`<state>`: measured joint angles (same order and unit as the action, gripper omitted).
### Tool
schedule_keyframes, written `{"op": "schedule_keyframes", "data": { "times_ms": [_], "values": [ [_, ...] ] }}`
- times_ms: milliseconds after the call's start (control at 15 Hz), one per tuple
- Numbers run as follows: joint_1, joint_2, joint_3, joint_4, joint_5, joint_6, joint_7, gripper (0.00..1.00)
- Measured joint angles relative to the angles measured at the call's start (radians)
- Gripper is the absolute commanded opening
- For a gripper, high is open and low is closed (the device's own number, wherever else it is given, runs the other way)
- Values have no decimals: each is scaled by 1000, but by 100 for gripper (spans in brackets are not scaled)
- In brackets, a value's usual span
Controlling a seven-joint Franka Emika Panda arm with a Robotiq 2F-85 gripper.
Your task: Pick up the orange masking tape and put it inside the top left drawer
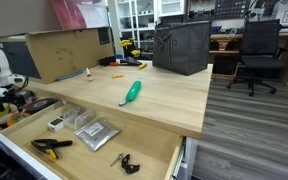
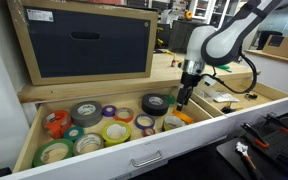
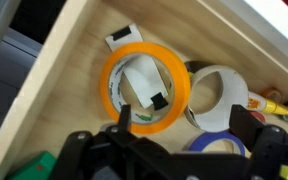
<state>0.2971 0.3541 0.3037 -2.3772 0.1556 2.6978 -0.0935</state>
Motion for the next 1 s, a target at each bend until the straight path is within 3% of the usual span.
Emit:
{"op": "schedule_keyframes", "data": {
  "times_ms": [467,1000],
  "values": [
    [-33,137,49,145,32,14,2,100],
    [-52,47,77,117,87,-6,123,100]
  ]
}}
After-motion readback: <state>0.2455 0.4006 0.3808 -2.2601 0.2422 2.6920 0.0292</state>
